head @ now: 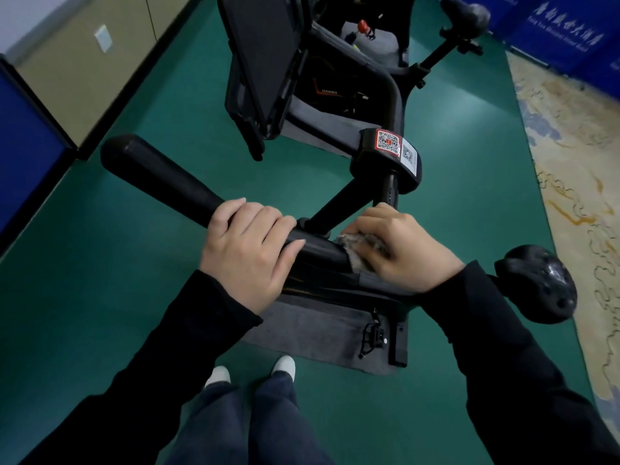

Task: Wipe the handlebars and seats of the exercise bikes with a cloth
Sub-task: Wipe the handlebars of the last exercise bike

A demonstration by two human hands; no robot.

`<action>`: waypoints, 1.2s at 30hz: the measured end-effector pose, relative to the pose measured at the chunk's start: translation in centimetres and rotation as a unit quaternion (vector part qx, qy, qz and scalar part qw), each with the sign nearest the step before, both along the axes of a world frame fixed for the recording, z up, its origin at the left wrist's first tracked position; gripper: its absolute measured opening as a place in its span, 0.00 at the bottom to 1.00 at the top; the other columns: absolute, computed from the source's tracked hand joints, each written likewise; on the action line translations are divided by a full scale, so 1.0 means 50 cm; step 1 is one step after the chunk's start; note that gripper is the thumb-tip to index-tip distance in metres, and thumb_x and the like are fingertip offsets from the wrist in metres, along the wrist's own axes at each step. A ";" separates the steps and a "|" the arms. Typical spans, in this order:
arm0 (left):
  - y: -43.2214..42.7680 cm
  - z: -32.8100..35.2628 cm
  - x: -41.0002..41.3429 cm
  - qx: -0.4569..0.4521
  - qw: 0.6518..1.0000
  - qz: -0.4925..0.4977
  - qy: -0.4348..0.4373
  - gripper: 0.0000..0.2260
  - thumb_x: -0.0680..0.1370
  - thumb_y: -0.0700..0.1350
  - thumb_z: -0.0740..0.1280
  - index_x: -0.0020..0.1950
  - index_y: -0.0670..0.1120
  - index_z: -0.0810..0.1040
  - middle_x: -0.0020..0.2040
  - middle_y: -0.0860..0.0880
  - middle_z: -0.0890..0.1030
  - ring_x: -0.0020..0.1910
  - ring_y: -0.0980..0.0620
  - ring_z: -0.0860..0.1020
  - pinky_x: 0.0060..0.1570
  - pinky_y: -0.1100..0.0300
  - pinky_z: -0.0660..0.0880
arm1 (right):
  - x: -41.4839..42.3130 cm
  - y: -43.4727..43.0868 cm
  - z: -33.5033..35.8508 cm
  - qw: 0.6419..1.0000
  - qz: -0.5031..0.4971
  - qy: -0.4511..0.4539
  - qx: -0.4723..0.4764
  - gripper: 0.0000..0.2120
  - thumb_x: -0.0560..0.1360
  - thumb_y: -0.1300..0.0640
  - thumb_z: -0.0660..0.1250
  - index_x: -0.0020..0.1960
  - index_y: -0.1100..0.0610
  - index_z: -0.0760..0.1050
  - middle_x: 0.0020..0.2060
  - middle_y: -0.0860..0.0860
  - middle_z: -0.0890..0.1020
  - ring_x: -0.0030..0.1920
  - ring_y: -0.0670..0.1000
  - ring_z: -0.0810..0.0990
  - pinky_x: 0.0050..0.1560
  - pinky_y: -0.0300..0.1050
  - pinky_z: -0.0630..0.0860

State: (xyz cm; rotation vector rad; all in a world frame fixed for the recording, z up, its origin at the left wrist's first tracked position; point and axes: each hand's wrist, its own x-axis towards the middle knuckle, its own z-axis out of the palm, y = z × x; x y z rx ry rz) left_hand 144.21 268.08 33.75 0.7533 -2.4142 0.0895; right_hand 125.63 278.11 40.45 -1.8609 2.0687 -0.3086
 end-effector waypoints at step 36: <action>0.004 0.001 -0.001 -0.010 1.000 0.011 -0.008 0.13 0.80 0.49 0.58 0.49 0.45 0.80 0.45 0.49 0.81 0.47 0.46 0.78 0.61 0.53 0.60 | 0.020 0.067 -0.085 0.953 -0.153 -0.033 -0.260 0.09 0.75 0.69 0.65 0.53 0.66 0.80 0.50 0.57 0.81 0.53 0.59 0.78 0.57 0.52 0.74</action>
